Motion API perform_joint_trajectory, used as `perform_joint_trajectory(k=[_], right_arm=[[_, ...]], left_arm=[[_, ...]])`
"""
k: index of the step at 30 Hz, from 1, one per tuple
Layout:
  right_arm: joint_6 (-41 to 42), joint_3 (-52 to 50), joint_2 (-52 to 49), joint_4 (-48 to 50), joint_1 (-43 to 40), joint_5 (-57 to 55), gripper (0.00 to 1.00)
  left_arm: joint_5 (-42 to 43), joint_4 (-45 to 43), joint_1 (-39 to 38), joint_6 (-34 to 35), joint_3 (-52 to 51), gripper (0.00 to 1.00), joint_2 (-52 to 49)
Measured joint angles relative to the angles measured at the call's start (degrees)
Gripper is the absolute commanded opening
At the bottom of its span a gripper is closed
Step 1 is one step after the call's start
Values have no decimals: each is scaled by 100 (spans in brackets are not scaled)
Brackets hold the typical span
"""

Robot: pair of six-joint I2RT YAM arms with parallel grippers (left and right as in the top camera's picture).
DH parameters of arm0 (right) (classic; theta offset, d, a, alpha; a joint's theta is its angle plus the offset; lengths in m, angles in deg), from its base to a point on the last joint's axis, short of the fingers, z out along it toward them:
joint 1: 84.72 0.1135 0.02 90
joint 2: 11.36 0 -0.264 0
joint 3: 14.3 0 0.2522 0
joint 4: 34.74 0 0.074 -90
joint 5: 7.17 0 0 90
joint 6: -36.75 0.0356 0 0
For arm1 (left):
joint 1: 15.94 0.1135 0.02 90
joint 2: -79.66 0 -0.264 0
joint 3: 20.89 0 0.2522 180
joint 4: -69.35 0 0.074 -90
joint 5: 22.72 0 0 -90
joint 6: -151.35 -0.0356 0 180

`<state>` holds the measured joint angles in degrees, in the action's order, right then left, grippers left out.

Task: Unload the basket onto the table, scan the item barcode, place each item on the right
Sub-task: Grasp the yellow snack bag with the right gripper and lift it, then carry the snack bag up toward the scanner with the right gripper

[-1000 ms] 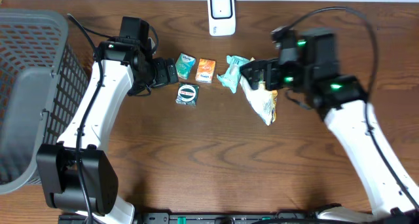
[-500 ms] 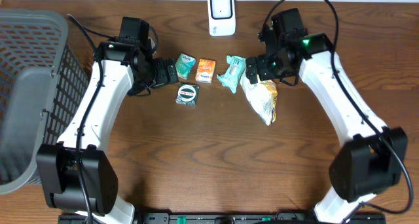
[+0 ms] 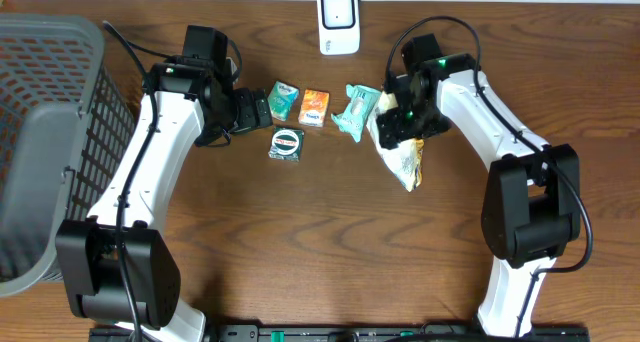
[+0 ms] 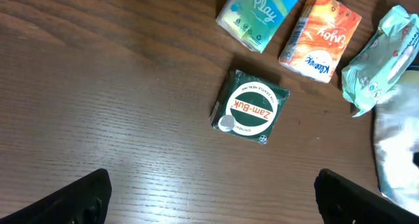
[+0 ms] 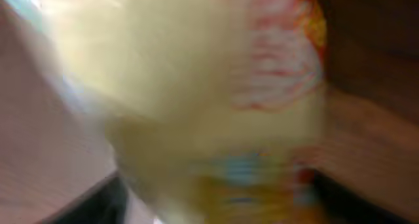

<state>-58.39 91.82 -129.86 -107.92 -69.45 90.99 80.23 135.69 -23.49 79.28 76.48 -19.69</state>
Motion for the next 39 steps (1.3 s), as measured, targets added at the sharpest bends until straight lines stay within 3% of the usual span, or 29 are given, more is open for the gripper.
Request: perform_joint_trajectory(k=[2, 5, 6, 14, 20, 23, 30, 39], right_arm=[[-74, 0, 0, -66, 0, 59, 24], [-127, 0, 0, -114, 2, 129, 2], [-133, 0, 0, -120, 2, 144, 1], [-131, 151, 0, -354, -20, 339, 1], [-55, 925, 7, -636, -83, 358, 1], [271, 1294, 127, -619, -232, -160, 1], [1182, 1353, 308, -509, -402, -2597, 1], [1569, 149, 326, 726, -323, -3882, 4]], left_arm=[[0, 0, 0, 2, 0, 98, 0], [0, 2, 2, 0, 0, 98, 0], [0, 2, 0, 0, 0, 98, 0], [0, 2, 0, 0, 0, 98, 0], [0, 2, 0, 0, 0, 98, 0], [0, 2, 0, 0, 0, 98, 0], [-2, 2, 0, 2, 0, 98, 0], [0, 0, 0, 0, 0, 98, 0]])
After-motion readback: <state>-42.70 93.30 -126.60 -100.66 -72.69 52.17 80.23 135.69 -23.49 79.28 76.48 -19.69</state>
